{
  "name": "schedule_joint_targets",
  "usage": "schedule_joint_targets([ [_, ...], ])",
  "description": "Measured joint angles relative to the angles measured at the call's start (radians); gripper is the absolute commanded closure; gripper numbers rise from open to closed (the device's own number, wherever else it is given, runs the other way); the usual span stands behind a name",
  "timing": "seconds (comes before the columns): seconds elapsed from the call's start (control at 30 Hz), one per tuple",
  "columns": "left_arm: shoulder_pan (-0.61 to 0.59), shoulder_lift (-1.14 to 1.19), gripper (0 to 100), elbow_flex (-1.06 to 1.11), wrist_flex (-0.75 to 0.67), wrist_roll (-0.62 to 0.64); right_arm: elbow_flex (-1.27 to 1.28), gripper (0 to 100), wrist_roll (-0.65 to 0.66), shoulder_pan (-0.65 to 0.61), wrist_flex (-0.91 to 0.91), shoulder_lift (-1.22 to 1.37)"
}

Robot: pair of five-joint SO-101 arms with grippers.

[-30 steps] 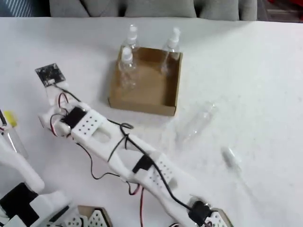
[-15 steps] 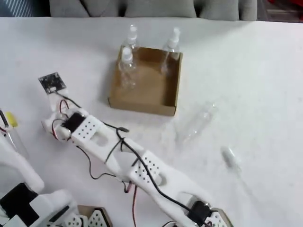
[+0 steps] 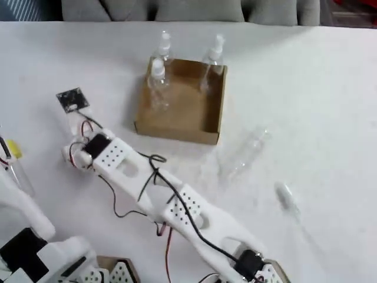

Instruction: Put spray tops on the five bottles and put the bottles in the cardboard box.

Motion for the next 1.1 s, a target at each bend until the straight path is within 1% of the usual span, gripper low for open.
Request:
schedule_joint_targets([
  [0.07,0.023,0.0,98,0.0,0.017,0.002,-0.023,98.2,0.0,0.021,0.091,-0.012],
  [0.17,0.091,0.0,98,0.0,0.072,0.002,-0.08,98.2,0.006,0.057,0.281,-0.034],
  [0.2,0.12,0.0,98,0.0,0.089,0.002,-0.101,98.2,0.028,0.066,0.345,-0.038],
  [0.3,0.216,0.0,98,0.0,0.123,0.002,-0.172,98.3,0.147,0.078,0.528,-0.048],
  [0.37,0.281,0.0,98,0.0,0.14,0.008,-0.198,98.3,0.222,0.075,0.601,-0.051],
  [0.47,0.379,0.0,98,0.0,0.16,0.074,-0.16,98.3,0.296,0.098,0.617,-0.08],
  [0.63,0.519,0.0,98,0.0,0.193,0.13,0.081,98.3,0.313,0.137,0.617,-0.242],
  [0.77,0.575,-0.006,98,0.058,0.186,0.141,0.35,98.3,0.319,0.132,0.618,-0.468],
  [0.93,0.634,-0.006,98,0.152,0.107,0.143,0.658,98.2,0.324,0.155,0.618,-0.724],
  [1.1,0.692,-0.006,98,0.241,0.044,0.143,0.939,98.2,0.417,0.183,0.601,-0.902],
])
